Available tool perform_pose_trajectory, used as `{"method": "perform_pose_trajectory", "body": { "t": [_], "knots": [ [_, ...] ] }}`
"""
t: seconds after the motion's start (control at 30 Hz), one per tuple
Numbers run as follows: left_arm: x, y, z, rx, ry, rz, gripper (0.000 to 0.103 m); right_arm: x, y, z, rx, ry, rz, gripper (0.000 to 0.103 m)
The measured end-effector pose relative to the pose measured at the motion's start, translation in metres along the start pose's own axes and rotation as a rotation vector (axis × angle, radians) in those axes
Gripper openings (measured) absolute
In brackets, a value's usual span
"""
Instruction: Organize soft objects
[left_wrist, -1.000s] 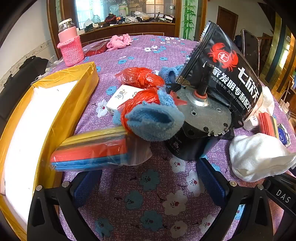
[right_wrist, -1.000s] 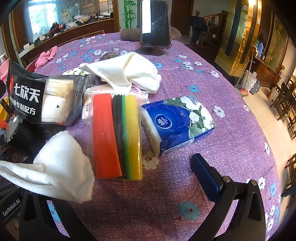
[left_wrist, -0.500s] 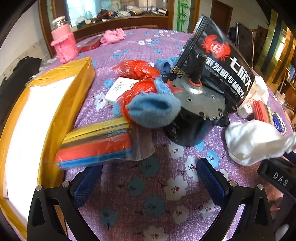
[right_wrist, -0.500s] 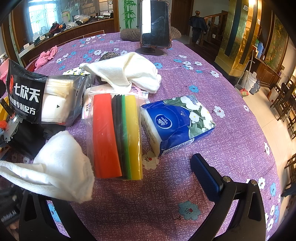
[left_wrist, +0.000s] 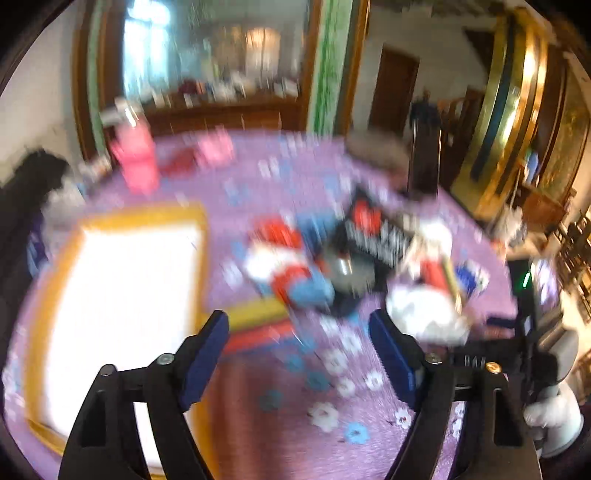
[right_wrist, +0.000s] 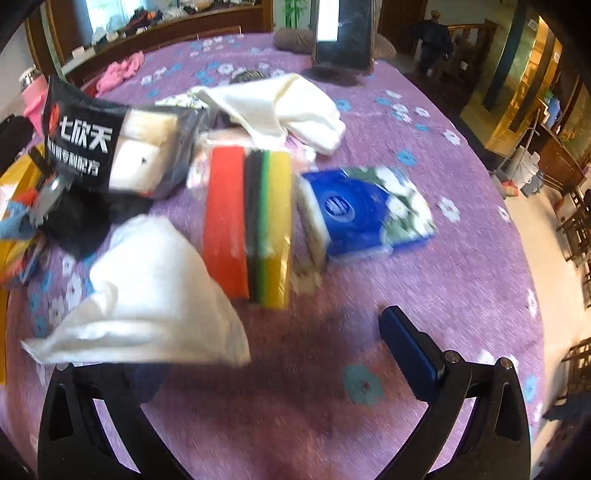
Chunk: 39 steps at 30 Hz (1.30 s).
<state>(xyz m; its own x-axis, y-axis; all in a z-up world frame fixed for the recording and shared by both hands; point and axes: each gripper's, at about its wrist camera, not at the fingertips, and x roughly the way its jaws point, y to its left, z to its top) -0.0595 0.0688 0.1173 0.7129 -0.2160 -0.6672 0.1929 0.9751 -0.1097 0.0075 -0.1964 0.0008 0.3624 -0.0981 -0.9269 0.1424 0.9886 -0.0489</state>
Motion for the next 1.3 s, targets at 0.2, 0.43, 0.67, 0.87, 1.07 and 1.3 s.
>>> {"method": "perform_pose_trajectory", "body": {
  "t": [0.2,0.43,0.67,0.87,1.07,1.3],
  "knots": [
    [-0.065,0.036,0.012,-0.02,-0.182,0.017,0.103,-0.068,-0.027,-0.017,0.02,-0.182,-0.012,0.103],
    [-0.001,0.022,0.007,-0.034,-0.009,0.013,0.101,-0.099,-0.043,-0.001,0.097,-0.46,0.034,0.103],
    [0.03,0.019,0.034,-0.059,0.081,-0.039,0.087,-0.042,-0.057,-0.01,0.208,-0.412,0.117,0.1],
    [0.068,-0.014,0.068,0.024,0.093,-0.146,0.089,-0.043,-0.066,-0.017,0.231,-0.416,0.143,0.1],
    [0.129,-0.06,0.093,0.279,0.125,-0.129,0.091,-0.041,-0.069,-0.015,0.246,-0.405,0.162,0.1],
    [0.155,-0.093,0.085,0.448,0.172,-0.092,0.07,-0.036,-0.075,-0.012,0.275,-0.377,0.19,0.1]
  ]
}}
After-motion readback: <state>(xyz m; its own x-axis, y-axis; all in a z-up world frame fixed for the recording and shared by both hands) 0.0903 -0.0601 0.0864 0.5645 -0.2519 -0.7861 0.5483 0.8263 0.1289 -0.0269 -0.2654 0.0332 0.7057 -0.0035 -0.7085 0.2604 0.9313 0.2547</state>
